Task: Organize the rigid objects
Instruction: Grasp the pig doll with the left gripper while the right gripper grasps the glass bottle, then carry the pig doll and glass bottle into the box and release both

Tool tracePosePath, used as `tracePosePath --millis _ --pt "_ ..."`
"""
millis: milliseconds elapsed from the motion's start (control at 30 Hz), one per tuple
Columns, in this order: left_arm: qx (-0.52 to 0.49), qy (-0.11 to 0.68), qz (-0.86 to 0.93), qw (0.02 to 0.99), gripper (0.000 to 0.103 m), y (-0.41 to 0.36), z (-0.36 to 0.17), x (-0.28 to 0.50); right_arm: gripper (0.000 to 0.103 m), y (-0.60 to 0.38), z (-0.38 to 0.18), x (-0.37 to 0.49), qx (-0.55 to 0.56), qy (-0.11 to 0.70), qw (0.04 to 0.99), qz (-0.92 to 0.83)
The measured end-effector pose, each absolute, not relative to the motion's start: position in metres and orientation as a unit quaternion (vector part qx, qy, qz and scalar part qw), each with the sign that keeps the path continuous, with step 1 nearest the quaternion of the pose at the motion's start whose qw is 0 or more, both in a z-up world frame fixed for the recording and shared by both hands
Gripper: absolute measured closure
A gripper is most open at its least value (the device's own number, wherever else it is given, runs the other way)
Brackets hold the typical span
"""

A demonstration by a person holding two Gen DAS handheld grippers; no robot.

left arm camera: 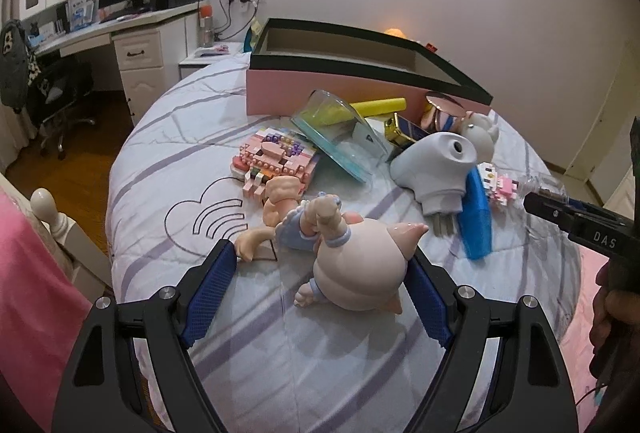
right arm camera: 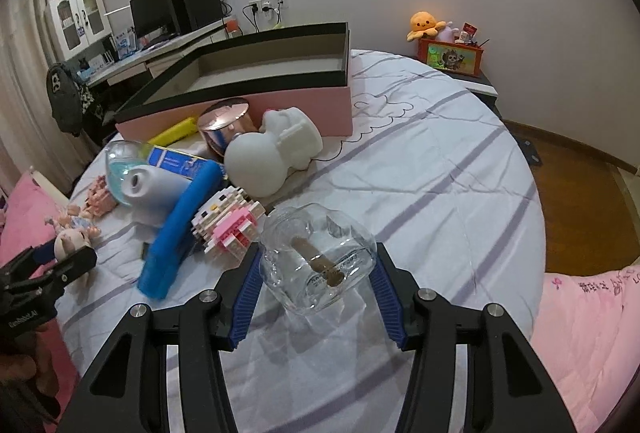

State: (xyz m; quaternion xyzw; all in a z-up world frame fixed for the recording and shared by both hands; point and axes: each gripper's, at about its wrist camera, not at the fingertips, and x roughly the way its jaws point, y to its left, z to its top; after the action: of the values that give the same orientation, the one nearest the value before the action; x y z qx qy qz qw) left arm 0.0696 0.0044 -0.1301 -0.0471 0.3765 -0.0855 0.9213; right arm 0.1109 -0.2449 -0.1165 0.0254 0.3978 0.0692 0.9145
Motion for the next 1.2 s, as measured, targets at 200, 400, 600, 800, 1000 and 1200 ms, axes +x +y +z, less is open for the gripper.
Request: tracePosePath --millis 200,400,600,800,1000,1200 --pt "-0.051 0.362 -0.09 0.926 0.02 0.005 -0.118 0.06 0.05 -0.243 -0.107 0.102 0.03 0.387 0.919 0.073" --pt "-0.053 0.351 -0.09 0.93 0.02 0.007 -0.104 0.062 0.05 -0.241 -0.094 0.099 0.033 0.375 0.923 0.075" --pt "-0.052 0.339 -0.09 0.935 0.02 0.008 -0.081 0.074 0.05 -0.23 -0.07 0.104 0.031 0.36 0.928 0.089" --pt "-0.045 0.318 -0.083 0.943 0.02 0.01 -0.046 0.107 0.05 -0.213 -0.032 0.131 0.022 0.336 0.935 0.112" --pt "-0.036 0.302 -0.08 0.949 0.02 0.005 -0.016 0.167 0.05 -0.195 -0.01 0.193 0.015 0.329 0.936 0.125" --pt "-0.02 0.326 -0.084 0.941 0.02 -0.009 -0.024 0.241 0.05 -0.191 -0.03 0.263 0.017 0.361 0.926 0.11"
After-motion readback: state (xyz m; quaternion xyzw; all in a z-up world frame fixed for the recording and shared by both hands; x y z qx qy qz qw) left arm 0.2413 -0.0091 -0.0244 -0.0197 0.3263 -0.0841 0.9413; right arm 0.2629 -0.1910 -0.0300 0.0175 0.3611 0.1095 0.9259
